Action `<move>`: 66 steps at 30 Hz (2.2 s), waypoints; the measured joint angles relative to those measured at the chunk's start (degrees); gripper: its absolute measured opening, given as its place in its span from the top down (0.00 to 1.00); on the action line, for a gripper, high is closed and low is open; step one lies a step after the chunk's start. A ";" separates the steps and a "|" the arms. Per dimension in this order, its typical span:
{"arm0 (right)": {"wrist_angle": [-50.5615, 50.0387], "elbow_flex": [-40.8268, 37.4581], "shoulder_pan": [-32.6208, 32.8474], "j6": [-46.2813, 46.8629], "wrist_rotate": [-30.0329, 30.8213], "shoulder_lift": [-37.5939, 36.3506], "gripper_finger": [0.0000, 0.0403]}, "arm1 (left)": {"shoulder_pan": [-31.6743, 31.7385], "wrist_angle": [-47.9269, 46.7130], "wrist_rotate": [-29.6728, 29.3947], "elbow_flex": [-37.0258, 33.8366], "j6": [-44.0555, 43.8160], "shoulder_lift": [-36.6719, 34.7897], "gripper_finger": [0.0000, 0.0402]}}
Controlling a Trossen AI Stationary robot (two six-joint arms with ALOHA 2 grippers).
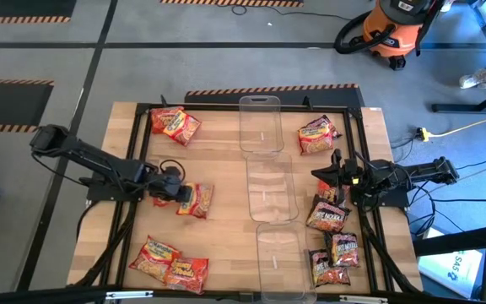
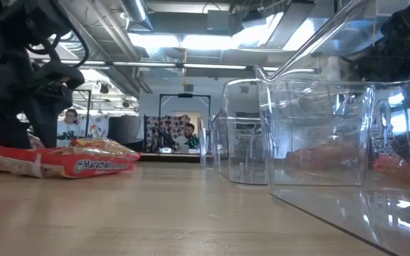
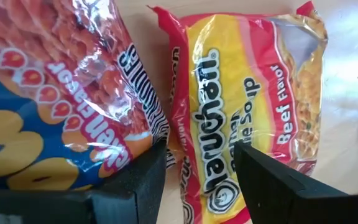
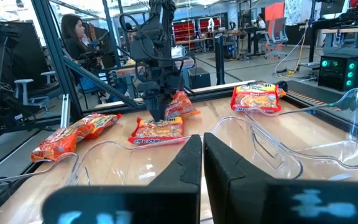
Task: Sort Maruchan noodles
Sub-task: Put the red noodle pack into the top transparent bin
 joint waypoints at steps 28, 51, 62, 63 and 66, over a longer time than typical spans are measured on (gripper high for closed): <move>0.00 -0.02 -0.01 0.05 -0.02 0.00 0.99 | 0.02 12.61 -3.32 -0.07 10.48 11.03 0.98; 0.99 -0.15 0.00 4.79 -1.04 -0.02 0.99 | -3.17 11.16 -5.42 9.00 33.22 8.19 1.00; 2.66 -0.15 -0.02 12.25 -0.32 -0.01 0.99 | -4.82 11.66 -10.16 9.49 44.94 8.15 1.00; 3.40 -0.15 -0.02 12.32 -0.34 0.01 0.99 | -5.01 11.83 -10.80 9.49 45.50 8.14 1.00; 6.08 -0.13 -0.02 12.81 -0.21 1.50 0.93 | -5.58 11.89 -12.36 9.49 46.87 8.12 1.00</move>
